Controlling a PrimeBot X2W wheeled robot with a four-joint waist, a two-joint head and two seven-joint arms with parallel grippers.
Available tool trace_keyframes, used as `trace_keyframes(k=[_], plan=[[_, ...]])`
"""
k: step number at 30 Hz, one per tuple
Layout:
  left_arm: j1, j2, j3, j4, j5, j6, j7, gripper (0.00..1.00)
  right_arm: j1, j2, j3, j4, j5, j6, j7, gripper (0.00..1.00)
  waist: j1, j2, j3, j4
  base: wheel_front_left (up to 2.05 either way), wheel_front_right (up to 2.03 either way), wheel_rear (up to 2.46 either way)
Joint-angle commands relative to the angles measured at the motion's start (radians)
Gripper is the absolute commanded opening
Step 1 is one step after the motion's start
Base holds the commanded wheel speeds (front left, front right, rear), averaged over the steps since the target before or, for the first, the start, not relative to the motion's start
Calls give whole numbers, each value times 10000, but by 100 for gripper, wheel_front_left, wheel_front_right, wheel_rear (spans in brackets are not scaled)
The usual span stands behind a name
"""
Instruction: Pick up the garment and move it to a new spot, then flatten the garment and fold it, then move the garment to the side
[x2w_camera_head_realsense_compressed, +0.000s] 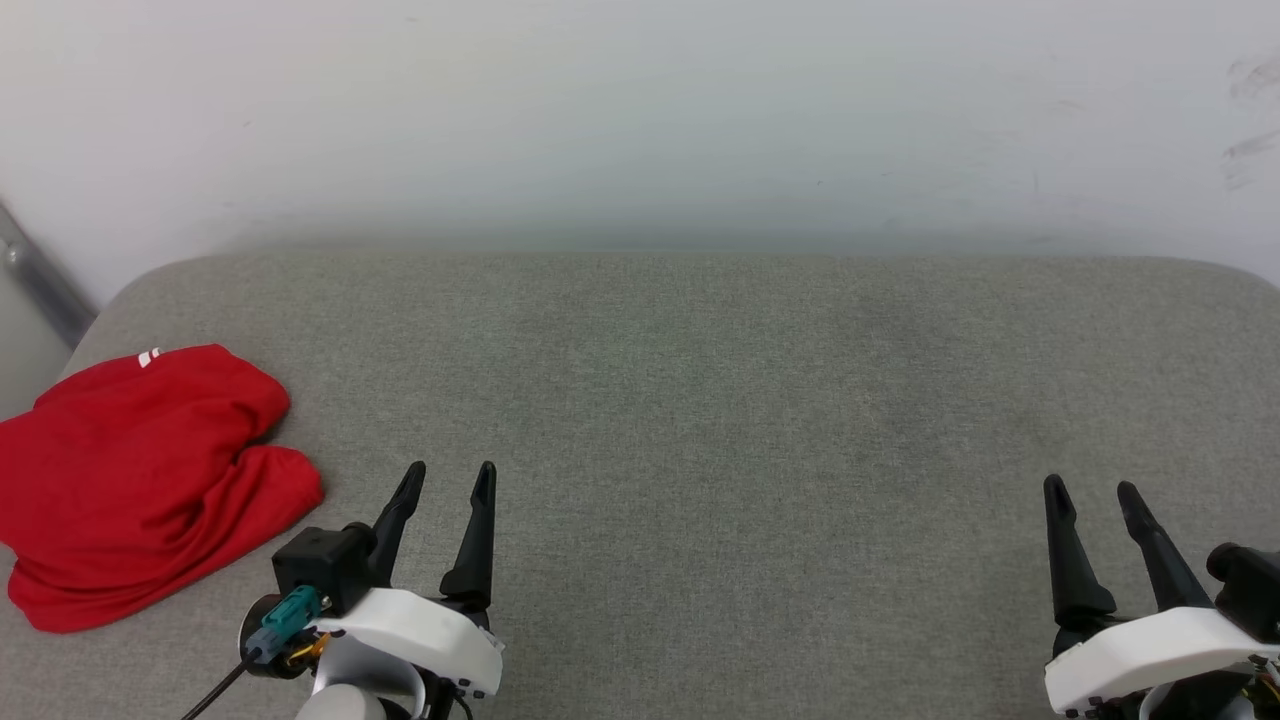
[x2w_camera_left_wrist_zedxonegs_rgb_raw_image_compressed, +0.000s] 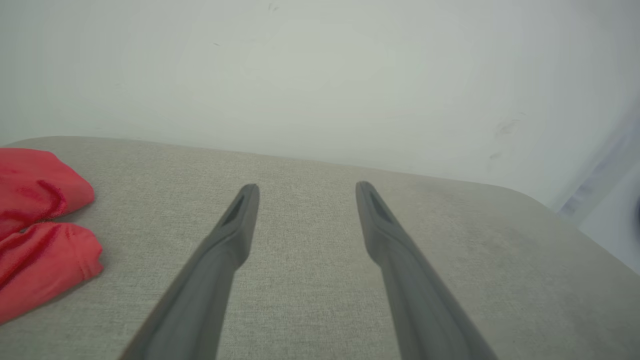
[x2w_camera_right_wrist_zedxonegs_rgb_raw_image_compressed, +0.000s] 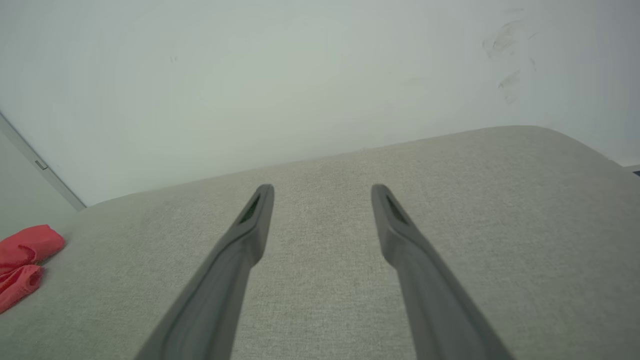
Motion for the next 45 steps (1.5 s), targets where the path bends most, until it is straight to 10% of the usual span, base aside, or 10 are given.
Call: trace_keyframes(k=[1,45], plan=[[-146,71,-14,11,211,4,-94,100,91,20,-13,-118,-230,21,13,100,-1,0,0,-2,0,0,0],[-307,-108,211,866,2218,247,-671,100,74,29,-207,182,-2145,13,-448,100,-1,0,-89,70,0,0,0]])
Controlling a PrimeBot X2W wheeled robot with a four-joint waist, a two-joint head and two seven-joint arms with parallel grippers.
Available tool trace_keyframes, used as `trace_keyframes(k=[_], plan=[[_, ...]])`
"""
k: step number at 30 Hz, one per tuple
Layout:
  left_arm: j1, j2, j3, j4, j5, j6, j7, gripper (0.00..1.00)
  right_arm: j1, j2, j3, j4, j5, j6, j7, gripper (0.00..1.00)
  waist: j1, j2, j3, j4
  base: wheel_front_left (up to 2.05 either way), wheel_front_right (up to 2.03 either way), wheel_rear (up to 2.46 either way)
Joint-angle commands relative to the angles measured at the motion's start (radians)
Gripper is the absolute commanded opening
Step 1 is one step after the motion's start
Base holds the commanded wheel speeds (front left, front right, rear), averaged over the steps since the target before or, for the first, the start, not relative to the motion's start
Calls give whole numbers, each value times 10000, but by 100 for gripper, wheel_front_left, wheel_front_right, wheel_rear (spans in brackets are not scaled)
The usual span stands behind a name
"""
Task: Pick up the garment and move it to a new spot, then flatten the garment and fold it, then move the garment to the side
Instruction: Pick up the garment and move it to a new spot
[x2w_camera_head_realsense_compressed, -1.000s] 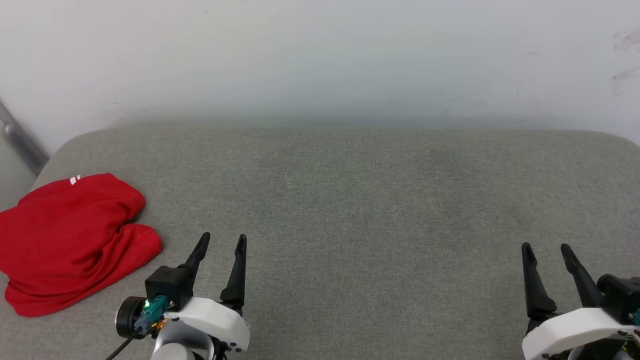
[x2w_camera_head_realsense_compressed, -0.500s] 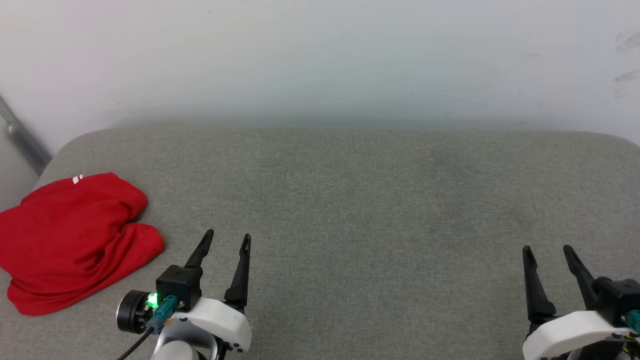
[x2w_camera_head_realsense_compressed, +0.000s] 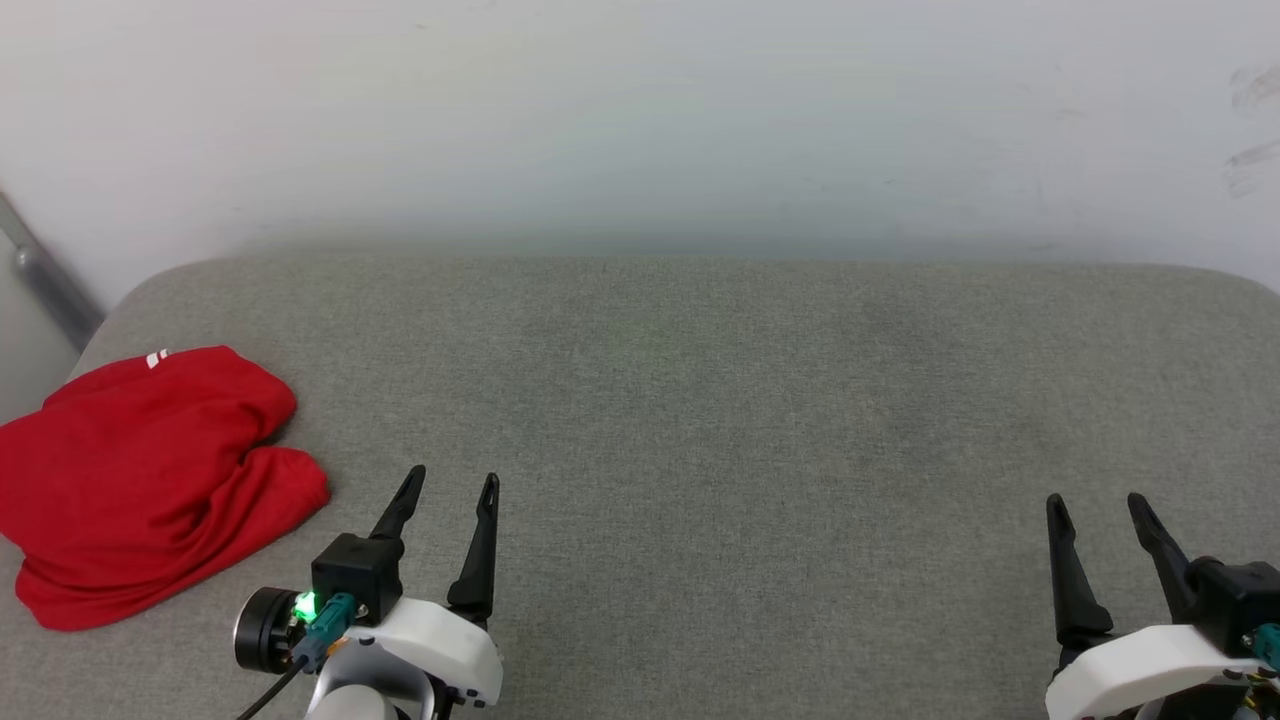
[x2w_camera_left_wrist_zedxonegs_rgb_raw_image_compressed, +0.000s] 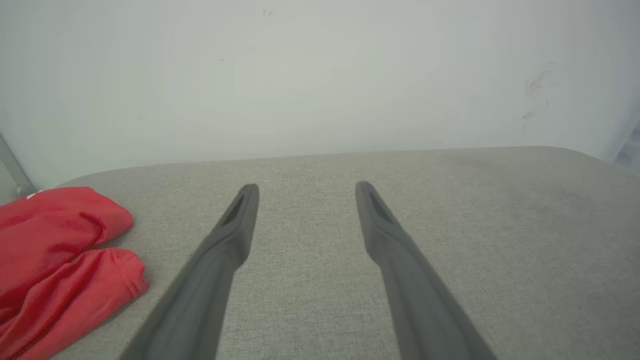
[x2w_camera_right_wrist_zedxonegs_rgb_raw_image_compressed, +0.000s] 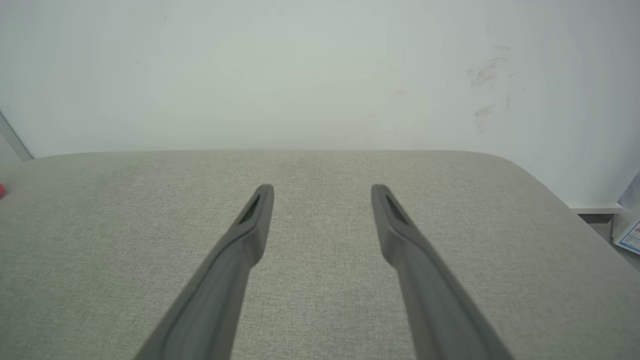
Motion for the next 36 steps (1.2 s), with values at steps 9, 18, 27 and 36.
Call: trace_keyframes(k=[9,18,27,36], plan=[[-52,-11,234,157,-115,166,-27,100,-166,29,152,27,7,-3,-188,100,0,0,10,206,0,0,0],[-11,200,697,160,-273,388,-27,100,-181,28,672,-340,49,-3,-167,100,0,0,104,1295,0,0,0],[81,362,1035,112,-389,494,-27,100,-176,28,1136,-767,-58,-3,-91,100,0,0,169,2646,0,0,0],[209,526,1361,15,-511,577,-27,100,-296,26,1592,-942,-262,-3,100,100,0,0,206,3831,0,0,0]])
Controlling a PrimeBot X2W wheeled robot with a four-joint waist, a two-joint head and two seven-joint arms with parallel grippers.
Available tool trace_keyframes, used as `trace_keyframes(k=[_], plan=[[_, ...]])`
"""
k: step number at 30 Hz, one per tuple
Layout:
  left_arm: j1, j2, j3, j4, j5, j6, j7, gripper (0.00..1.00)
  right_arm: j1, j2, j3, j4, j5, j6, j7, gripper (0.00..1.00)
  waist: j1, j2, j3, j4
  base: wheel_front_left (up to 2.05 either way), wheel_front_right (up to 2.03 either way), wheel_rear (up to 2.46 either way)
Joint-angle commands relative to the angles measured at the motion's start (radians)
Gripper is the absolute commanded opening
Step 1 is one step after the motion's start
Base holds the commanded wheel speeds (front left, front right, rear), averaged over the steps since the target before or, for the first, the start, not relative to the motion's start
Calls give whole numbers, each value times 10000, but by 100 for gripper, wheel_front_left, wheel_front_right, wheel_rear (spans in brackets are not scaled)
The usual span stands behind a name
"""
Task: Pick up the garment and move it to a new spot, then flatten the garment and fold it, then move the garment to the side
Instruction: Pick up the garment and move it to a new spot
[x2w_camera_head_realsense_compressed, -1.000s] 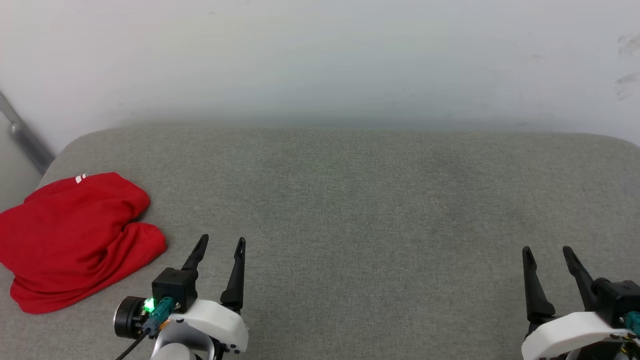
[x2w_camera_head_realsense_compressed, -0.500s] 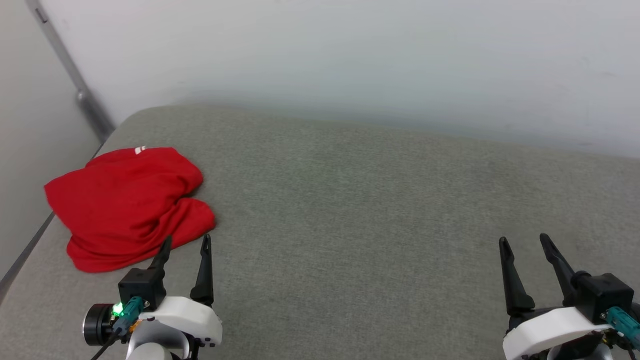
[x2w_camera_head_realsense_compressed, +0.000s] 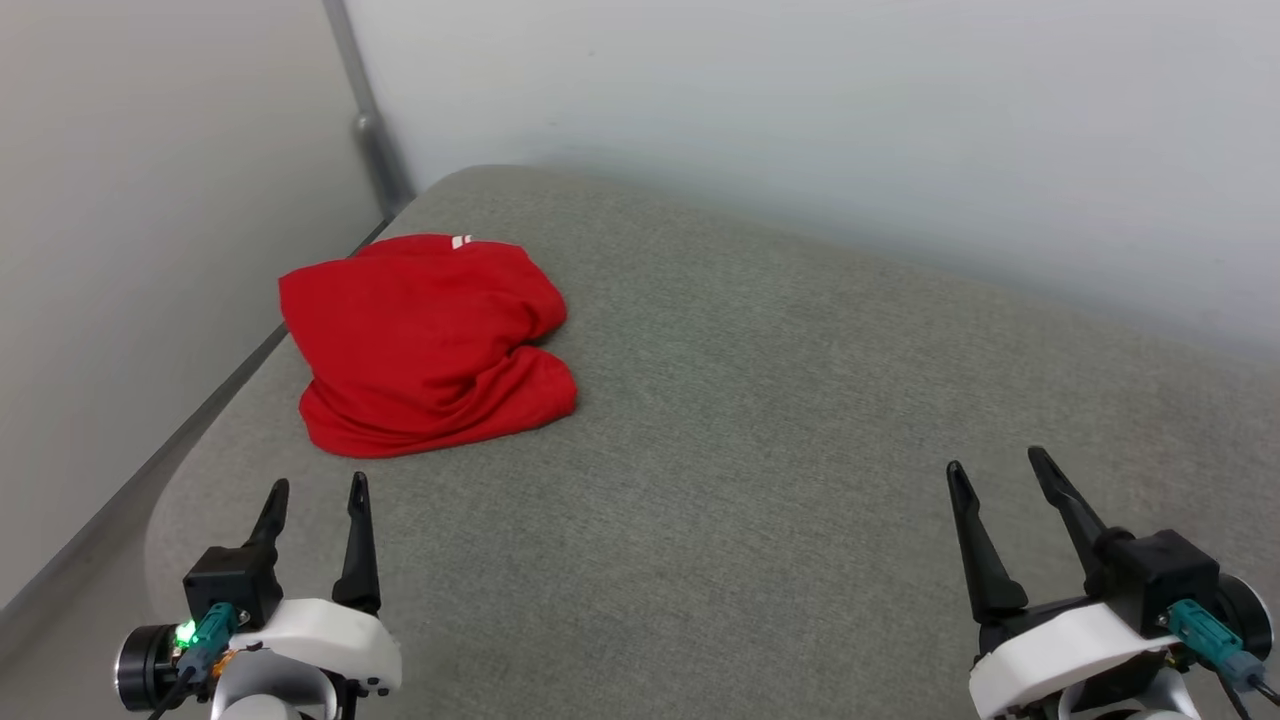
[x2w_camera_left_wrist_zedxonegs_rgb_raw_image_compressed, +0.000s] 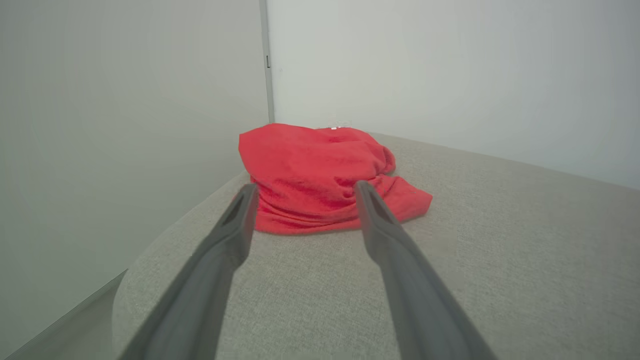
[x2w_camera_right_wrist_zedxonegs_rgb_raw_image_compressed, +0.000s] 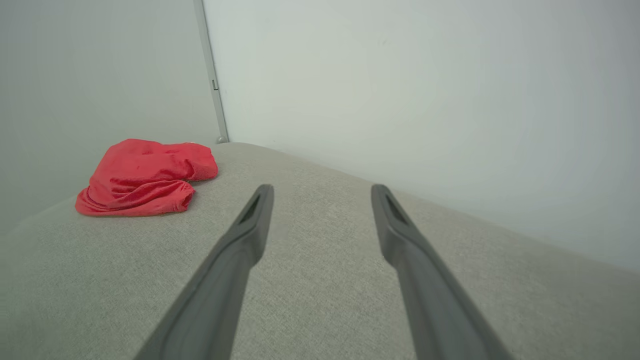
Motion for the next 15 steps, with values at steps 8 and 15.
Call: trace_keyframes(k=[8,15], plan=[[191,86,79,-151,-51,60,-27,100,-30,21,127,-79,-45,-3,91,100,0,0,28,684,0,0,0],[-66,102,6,-72,-103,38,12,100,-87,21,159,-140,-66,-3,167,100,0,0,95,727,0,0,0]])
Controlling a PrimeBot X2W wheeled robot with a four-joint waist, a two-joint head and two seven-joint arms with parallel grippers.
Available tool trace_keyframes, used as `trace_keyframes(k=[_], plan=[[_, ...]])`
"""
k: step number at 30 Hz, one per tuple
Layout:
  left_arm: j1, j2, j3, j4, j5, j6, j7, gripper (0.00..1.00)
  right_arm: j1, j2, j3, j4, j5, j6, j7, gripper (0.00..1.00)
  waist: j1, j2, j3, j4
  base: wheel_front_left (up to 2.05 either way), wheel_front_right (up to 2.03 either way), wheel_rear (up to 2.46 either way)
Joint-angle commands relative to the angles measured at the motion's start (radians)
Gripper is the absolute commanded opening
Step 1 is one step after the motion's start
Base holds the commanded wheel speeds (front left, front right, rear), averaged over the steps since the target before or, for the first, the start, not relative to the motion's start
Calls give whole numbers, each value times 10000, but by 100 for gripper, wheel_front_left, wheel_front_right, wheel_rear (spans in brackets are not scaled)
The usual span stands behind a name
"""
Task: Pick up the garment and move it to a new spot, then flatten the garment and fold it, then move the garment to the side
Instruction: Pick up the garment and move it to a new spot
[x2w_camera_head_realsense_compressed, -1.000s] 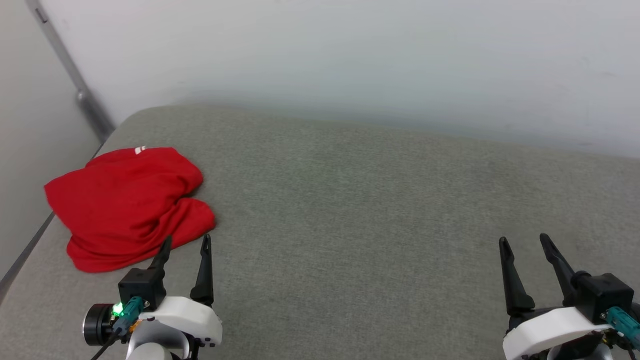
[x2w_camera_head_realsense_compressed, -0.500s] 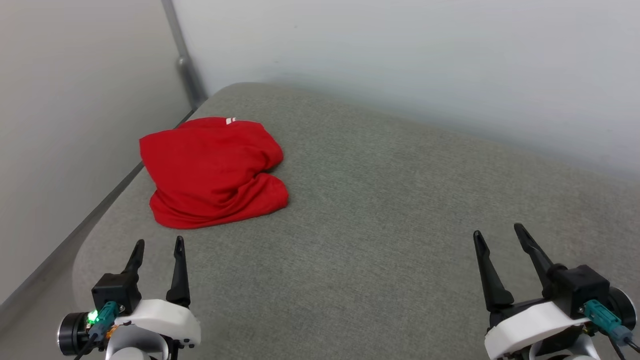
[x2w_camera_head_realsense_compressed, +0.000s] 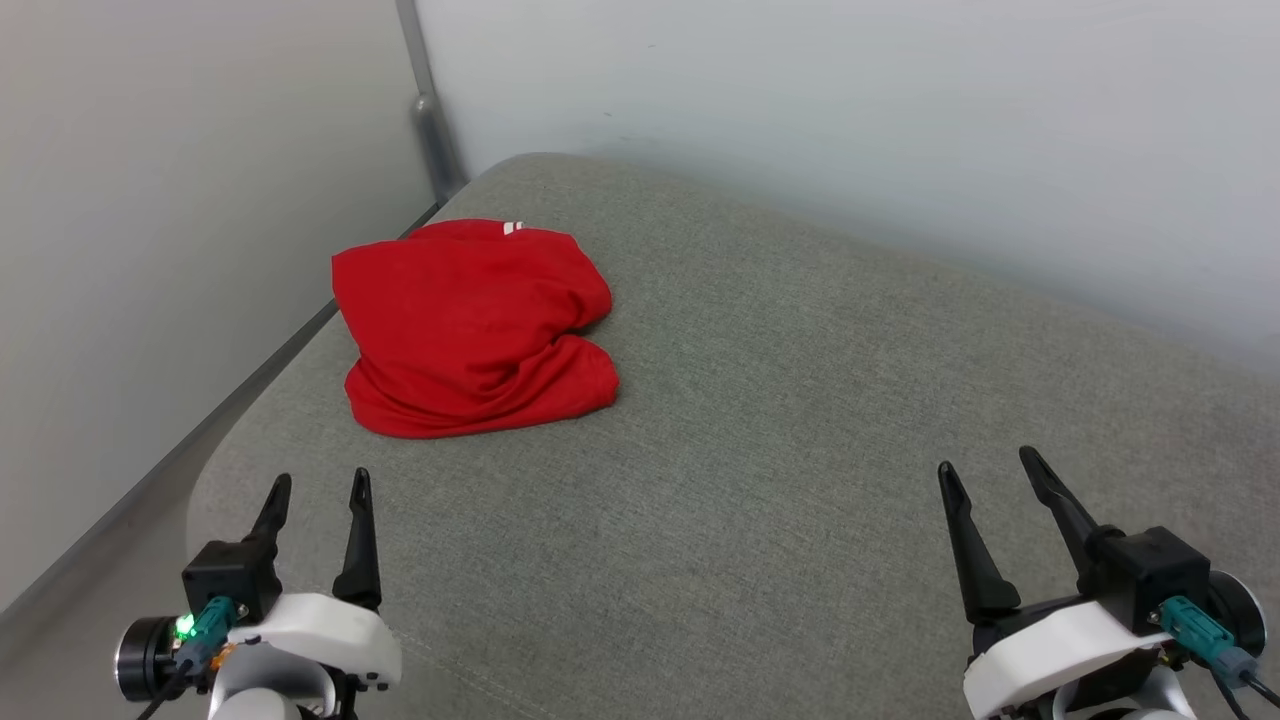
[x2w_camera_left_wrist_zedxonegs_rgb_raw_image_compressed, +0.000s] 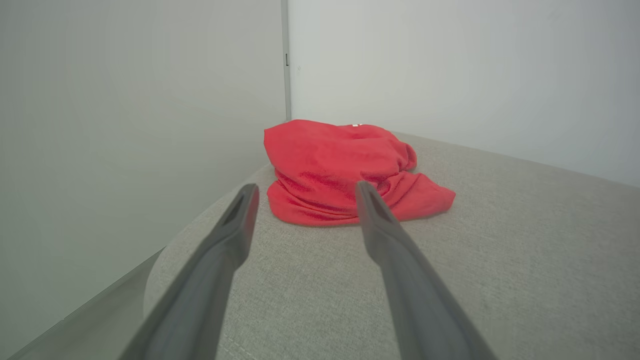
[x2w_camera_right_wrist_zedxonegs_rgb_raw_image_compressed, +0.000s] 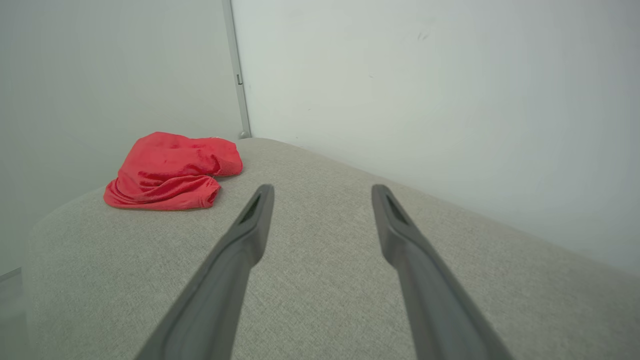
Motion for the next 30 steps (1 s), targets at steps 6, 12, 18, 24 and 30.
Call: trace_keyframes(k=[6,12,18,24,30], plan=[[-1113,263,-91,74,-138,-179,326,100,-269,19,46,-179,-182,-3,170,100,0,0,339,-267,0,0,0],[-3364,736,-173,189,-372,-453,1210,100,-778,18,90,-576,-539,-3,461,100,0,0,1301,-788,0,0,0],[-5782,1566,-248,848,-935,-724,3038,100,-1501,15,188,-1008,-838,-3,655,100,0,0,2566,-1560,0,0,0],[-7504,2738,-556,2188,-1806,-845,5824,100,-2256,13,272,-1246,-945,-3,572,100,0,0,3916,-2350,0,0,0],[-7931,3935,-1217,3187,-3181,-861,7947,100,-2850,12,394,-1108,-904,-3,355,100,0,0,4851,-3005,0,0,0]])
